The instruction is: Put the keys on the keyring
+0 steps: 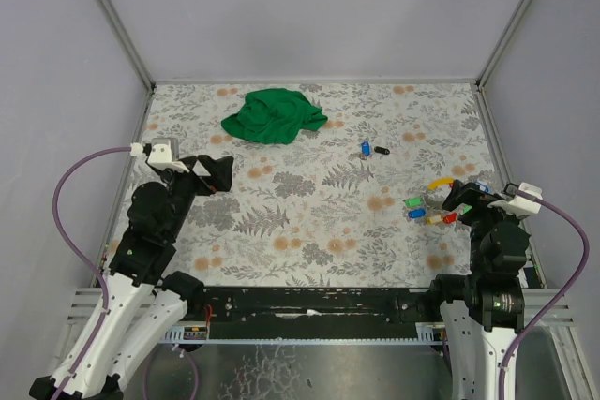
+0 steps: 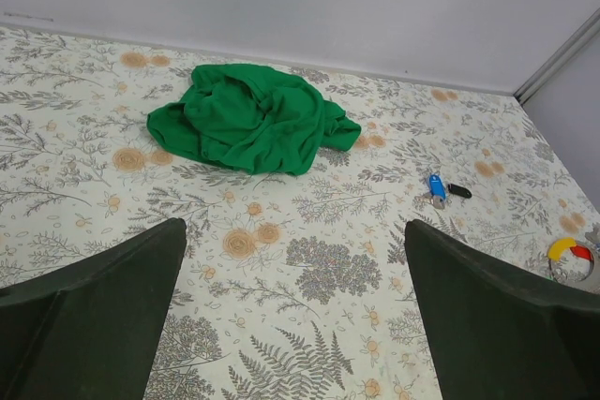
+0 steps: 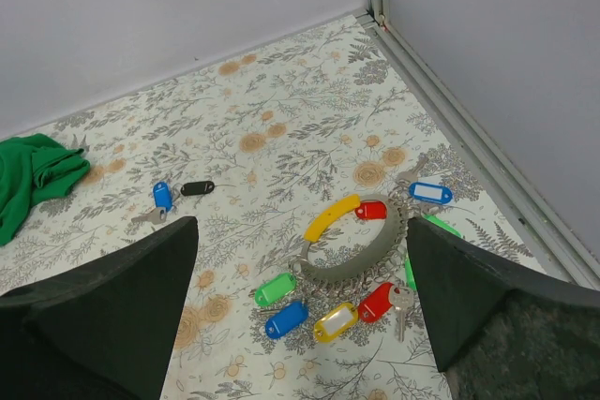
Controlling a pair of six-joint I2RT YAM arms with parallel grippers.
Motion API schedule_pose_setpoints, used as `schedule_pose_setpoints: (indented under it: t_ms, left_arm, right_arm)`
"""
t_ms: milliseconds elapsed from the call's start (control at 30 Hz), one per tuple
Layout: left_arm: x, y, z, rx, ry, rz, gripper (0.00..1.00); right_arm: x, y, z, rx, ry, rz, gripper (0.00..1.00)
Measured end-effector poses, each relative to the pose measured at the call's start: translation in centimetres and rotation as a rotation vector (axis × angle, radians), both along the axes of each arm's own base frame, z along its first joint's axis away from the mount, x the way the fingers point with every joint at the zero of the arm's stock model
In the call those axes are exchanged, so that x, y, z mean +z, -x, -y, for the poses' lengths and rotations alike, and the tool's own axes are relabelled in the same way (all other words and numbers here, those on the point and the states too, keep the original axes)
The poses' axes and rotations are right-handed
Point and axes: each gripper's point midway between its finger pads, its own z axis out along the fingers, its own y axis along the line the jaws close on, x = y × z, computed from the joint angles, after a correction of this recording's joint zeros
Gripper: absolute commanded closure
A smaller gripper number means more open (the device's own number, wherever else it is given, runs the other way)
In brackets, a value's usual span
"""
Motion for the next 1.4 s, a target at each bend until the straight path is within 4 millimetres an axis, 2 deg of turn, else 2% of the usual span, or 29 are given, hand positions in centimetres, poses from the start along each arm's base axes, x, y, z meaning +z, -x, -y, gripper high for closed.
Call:
schedule_pose_setpoints:
  t_ms: [233, 500, 667, 767, 833, 933, 1000, 1233, 1400]
  left_arm:
    - [0.1, 0.1, 0.0, 0.0, 0.001, 0.003, 0.0]
    - [0.7, 0.6, 0.0, -0.01, 0.01, 0.027, 0.0]
    - [0.5, 0.6, 0.2, -0.026, 0.006, 0.024, 0.0]
    - [0.3, 0.6, 0.3, -0.031, 0.001, 0.019, 0.0]
    - [0.2, 0.6, 0.3, -0.032, -0.001, 0.016, 0.0]
    - [0.1, 0.5, 0.4, -0.033, -0.003, 0.012, 0.0]
    - [0.0, 0.5, 0.4, -0.034, -0.007, 0.012, 0.0]
    - [-0.3, 0.4, 0.7, -0.049, -0.019, 0.004, 0.0]
    - [-0.7, 0.2, 0.9, -0.058, -0.026, -0.008, 0.0]
  right_arm:
    - [-0.2, -0.2, 0.0, 0.0, -0.007, -0.011, 0.01]
    - [-2.0, -1.3, -0.4, 0.006, -0.07, -0.144, 0.01]
    - [-4.5, -2.9, -1.7, 0.058, -0.149, -0.27, 0.01]
    - [-6.6, -3.8, -2.7, 0.094, -0.205, -0.367, 0.0]
    - [-7.7, -4.2, -3.2, 0.105, -0.234, -0.414, 0.03]
    - [-9.3, -4.7, -3.2, 0.083, -0.273, -0.476, 0.09]
    - [-10.4, -5.0, -3.0, 0.063, -0.288, -0.508, 0.17]
    - [-16.8, -5.9, -2.1, -0.036, -0.325, -0.671, 0.59]
    - [-20.3, -5.5, -1.4, -0.104, -0.338, -0.752, 0.68]
